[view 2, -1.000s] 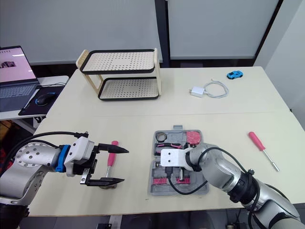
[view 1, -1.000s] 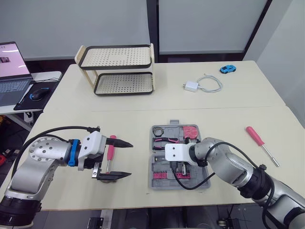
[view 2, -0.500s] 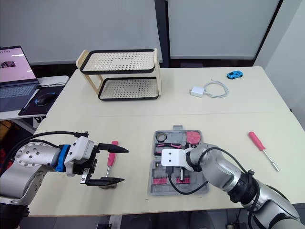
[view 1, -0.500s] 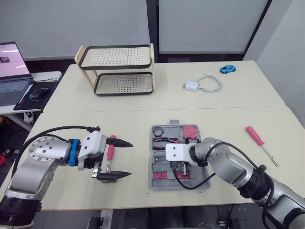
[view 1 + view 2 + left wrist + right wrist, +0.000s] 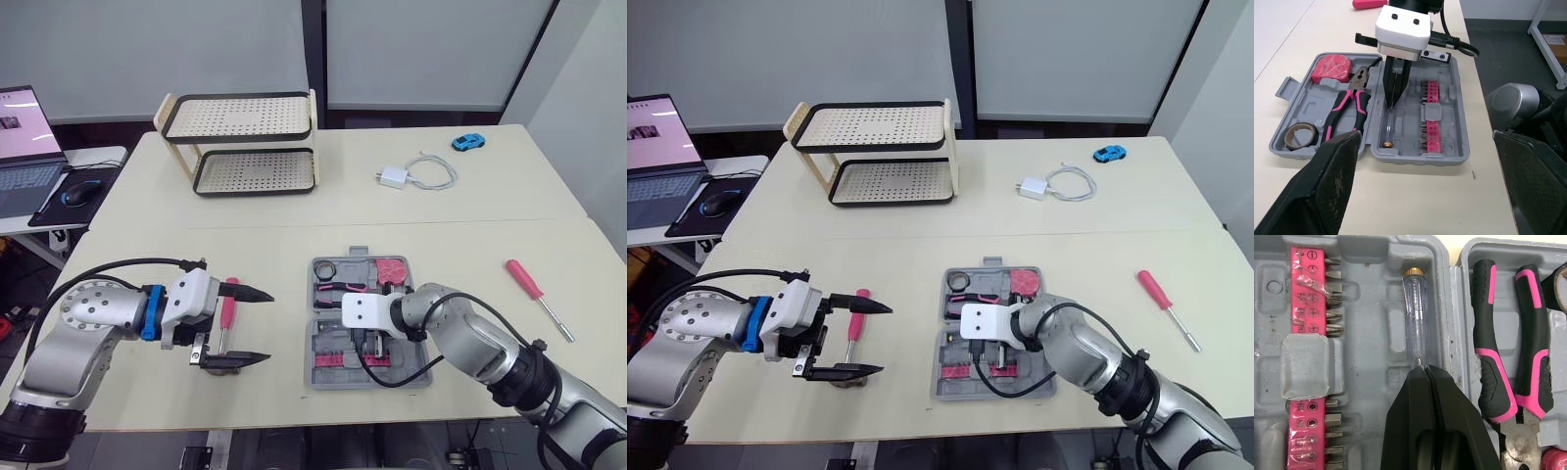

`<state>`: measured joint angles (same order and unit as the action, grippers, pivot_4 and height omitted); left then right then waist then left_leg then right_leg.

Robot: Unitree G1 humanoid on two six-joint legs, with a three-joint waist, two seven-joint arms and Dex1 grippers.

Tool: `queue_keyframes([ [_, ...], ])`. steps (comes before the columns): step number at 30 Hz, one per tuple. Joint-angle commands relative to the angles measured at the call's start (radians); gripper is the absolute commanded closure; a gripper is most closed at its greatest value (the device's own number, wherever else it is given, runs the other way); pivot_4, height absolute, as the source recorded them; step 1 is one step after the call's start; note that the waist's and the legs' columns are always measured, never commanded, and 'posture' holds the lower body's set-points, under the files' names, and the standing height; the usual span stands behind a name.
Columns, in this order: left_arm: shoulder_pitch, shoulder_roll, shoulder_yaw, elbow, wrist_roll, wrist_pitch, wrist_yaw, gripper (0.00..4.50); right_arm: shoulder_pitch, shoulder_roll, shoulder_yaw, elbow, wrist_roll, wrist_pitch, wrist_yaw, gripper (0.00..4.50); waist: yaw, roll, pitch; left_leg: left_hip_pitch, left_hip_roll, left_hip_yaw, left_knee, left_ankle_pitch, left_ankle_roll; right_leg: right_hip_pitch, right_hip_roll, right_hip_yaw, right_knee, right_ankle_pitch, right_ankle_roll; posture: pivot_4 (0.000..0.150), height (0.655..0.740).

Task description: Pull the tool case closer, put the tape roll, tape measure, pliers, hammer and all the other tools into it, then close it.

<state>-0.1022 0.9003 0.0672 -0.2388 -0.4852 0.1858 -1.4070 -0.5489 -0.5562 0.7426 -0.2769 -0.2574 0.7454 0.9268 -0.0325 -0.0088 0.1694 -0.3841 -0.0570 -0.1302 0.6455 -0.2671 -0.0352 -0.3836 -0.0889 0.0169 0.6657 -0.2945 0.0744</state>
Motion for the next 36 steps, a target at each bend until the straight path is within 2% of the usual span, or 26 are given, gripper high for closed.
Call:
queue_keyframes([
  [1, -0.015, 0.008, -0.001, -0.01, 0.002, -0.006, -0.001, 0.0, 0.022, 0.0, -0.001, 0.01, -0.014, -0.009, -0.006, 4.47, 0.0, 0.0, 0.0, 0.0, 0.0, 0.0, 0.0, 0.0, 0.0, 0.0, 0.0, 0.0, 0.0, 0.0, 0.0, 0.15, 0.74],
  [12, -0.018, 0.006, 0.0, -0.004, 0.003, -0.01, 0.002, 0.0, 0.018, 0.01, -0.076, -0.037, 0.043, -0.01, 0.012, 4.47, 0.0, 0.0, 0.0, 0.0, 0.0, 0.0, 0.0, 0.0, 0.0, 0.0, 0.0, 0.0, 0.0, 0.0, 0.0, 0.15, 0.74],
  [16, -0.013, 0.009, 0.019, 0.005, -0.004, -0.006, 0.008, 0.0, 0.016, 0.01, -0.177, -0.095, 0.13, -0.011, 0.043, 4.47, 0.0, 0.0, 0.0, 0.0, 0.0, 0.0, 0.0, 0.0, 0.0, 0.0, 0.0, 0.0, 0.0, 0.0, 0.0, 0.15, 0.74],
  [20, 0.007, 0.023, 0.071, 0.017, -0.031, 0.029, 0.027, 0.0, 0.064, -0.09, -0.321, -0.168, 0.233, -0.036, 0.107, 4.47, 0.001, 0.0, 0.0, -0.001, 0.001, 0.0, 0.0, 0.0, 0.0, 0.0, 0.0, 0.0, 0.0, 0.0, 0.0, 0.15, 0.74],
  [24, 0.034, 0.048, 0.146, 0.053, -0.044, 0.054, 0.041, 0.0, 0.171, -0.237, -0.515, -0.197, 0.343, -0.122, 0.181, 3.55, 0.005, -0.001, 0.0, -0.001, 0.001, -0.001, 0.0, 0.0, 0.0, 0.001, -0.001, -0.001, -0.001, 0.0, 0.0, 0.15, 0.74],
  [29, 0.104, 0.09, 0.264, 0.11, -0.063, 0.133, 0.059, 0.0, 0.332, -0.357, -0.828, -0.137, 0.494, -0.241, 0.261, 1.72, 0.0, -0.001, 0.001, -0.001, 0.001, 0.0, 0.0, 0.0, 0.0, 0.002, 0.0, -0.001, -0.001, 0.0, 0.0, 0.15, 0.74],
  [34, 0.142, 0.111, 0.385, 0.232, -0.038, 0.133, 0.105, 0.0, 0.456, -0.44, -1.09, 0.024, 0.555, -0.303, 0.301, 0.01, 0.002, -0.001, 0.001, 0.001, 0.002, 0.001, -0.001, 0.0, 0.0, 0.004, 0.0, -0.001, -0.001, 0.0, 0.0, 0.15, 0.74],
  [36, 0.15, 0.123, 0.432, 0.322, -0.021, 0.107, 0.111, 0.0, 0.517, -0.467, -1.177, 0.121, 0.545, -0.362, 0.315, 0.01, 0.003, -0.001, 0.001, 0.001, 0.002, 0.001, 0.0, 0.0, 0.0, 0.004, 0.0, -0.001, -0.001, 0.0, 0.0, 0.15, 0.74],
])
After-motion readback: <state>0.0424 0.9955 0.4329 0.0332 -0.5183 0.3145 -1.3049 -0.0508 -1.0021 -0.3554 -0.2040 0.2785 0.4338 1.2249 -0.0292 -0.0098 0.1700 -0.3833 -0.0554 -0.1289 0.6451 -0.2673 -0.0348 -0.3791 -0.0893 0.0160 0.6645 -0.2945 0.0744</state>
